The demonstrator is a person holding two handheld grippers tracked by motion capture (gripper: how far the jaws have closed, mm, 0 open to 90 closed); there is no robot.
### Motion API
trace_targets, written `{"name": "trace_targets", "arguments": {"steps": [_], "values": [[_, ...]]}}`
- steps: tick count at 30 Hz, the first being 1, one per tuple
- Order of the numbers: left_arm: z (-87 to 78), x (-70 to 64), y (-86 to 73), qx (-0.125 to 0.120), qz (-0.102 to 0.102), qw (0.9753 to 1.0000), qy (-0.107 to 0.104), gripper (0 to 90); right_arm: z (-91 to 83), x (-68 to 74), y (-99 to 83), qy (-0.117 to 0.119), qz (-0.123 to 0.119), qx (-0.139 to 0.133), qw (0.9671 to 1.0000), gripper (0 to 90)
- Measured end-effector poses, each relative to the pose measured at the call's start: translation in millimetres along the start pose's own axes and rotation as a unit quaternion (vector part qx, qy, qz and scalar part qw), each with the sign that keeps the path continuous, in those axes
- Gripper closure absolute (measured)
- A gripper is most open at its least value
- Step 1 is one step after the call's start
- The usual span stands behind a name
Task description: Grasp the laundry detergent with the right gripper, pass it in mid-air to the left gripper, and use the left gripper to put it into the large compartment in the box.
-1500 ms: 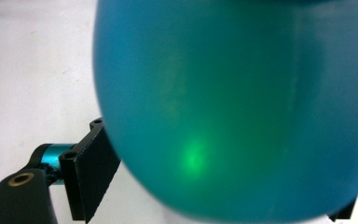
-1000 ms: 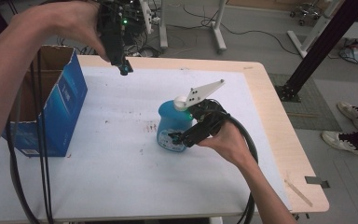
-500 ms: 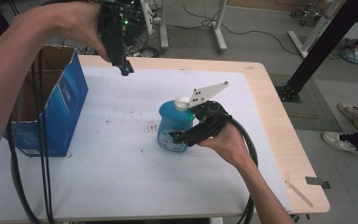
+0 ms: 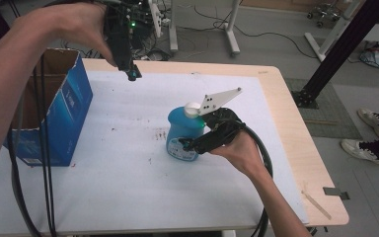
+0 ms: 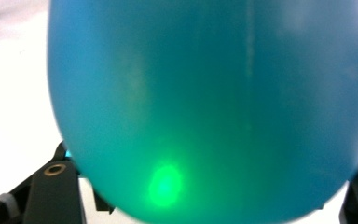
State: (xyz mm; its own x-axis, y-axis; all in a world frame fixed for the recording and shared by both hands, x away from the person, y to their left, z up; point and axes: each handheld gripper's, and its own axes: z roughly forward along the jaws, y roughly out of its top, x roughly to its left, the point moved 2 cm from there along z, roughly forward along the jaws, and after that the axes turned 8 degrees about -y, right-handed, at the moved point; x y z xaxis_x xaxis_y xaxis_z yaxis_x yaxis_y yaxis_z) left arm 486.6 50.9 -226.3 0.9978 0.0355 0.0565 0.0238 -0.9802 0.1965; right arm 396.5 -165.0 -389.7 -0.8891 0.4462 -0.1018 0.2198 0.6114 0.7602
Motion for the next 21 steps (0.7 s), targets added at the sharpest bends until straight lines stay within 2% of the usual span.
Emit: {"name": "trace_targets", "arguments": {"steps": [21], "values": [[1.6, -0.2, -1.3, -0.002, -0.002, 1.0, -0.001, 14.8, 0.7, 0.4, 0.1, 0.012, -0.002, -0.006, 0.9999, 36.7]]}}
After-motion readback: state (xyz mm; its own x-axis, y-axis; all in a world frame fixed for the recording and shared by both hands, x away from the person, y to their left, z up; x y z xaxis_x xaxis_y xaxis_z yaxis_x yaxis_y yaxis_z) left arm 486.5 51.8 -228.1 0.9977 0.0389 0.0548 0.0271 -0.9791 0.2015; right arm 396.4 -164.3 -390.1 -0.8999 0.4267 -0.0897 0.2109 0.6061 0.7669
